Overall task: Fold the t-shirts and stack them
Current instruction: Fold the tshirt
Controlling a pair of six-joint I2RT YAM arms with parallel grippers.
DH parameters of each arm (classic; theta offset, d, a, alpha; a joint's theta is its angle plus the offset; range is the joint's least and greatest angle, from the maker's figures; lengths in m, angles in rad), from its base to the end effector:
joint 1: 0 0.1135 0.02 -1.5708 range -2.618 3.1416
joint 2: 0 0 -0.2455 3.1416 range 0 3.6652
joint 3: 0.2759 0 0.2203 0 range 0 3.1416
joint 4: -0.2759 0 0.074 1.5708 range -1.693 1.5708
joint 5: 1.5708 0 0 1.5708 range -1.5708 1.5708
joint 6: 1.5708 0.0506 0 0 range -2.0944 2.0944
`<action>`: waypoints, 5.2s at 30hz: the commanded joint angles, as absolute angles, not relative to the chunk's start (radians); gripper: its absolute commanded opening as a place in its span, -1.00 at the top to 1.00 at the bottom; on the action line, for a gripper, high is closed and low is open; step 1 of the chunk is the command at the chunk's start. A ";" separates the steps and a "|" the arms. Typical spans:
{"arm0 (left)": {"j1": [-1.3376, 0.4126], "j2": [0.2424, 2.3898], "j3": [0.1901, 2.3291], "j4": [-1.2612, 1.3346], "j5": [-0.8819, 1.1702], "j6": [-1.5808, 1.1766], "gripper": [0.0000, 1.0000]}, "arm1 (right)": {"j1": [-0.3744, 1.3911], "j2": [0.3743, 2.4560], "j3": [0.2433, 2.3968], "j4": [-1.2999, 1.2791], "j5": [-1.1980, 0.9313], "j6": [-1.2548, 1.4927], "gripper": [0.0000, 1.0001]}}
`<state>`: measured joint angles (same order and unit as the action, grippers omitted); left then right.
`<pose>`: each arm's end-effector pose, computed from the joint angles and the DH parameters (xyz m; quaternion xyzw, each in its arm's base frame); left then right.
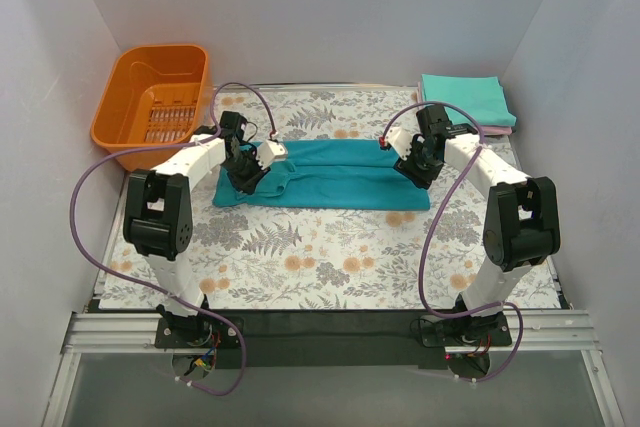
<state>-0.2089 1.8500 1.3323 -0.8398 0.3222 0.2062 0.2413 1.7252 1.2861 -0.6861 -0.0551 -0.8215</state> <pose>0.3169 -0.0836 0.1775 0.2190 0.9569 -0.1596 0.1049 0.3186 0.0813 0.2079 -0.4993 0.8374 -0.0374 0.2193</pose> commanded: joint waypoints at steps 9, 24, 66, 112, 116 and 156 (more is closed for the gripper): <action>-0.196 1.865 1.434 -0.827 0.354 0.169 1.00 | 0.233 1.733 1.304 -0.695 -0.061 -0.835 0.10; -0.100 2.119 1.948 -0.968 0.458 0.115 0.28 | 0.233 1.736 1.330 -0.703 -0.069 -0.845 0.03; -0.018 1.687 1.158 -0.637 0.540 0.727 0.03 | 0.233 1.741 1.321 -0.723 -0.071 -0.808 0.05; -0.058 2.049 1.693 -0.578 0.388 0.117 0.36 | 0.227 1.827 1.422 -0.739 -0.101 -0.815 0.09; -0.043 2.007 1.718 -0.592 0.374 -0.058 0.36 | 0.227 1.876 1.506 -0.739 -0.132 -0.787 0.14; -0.152 2.119 1.964 -0.752 0.330 -0.460 0.17 | 0.410 1.675 1.187 -0.897 -0.384 -0.782 0.60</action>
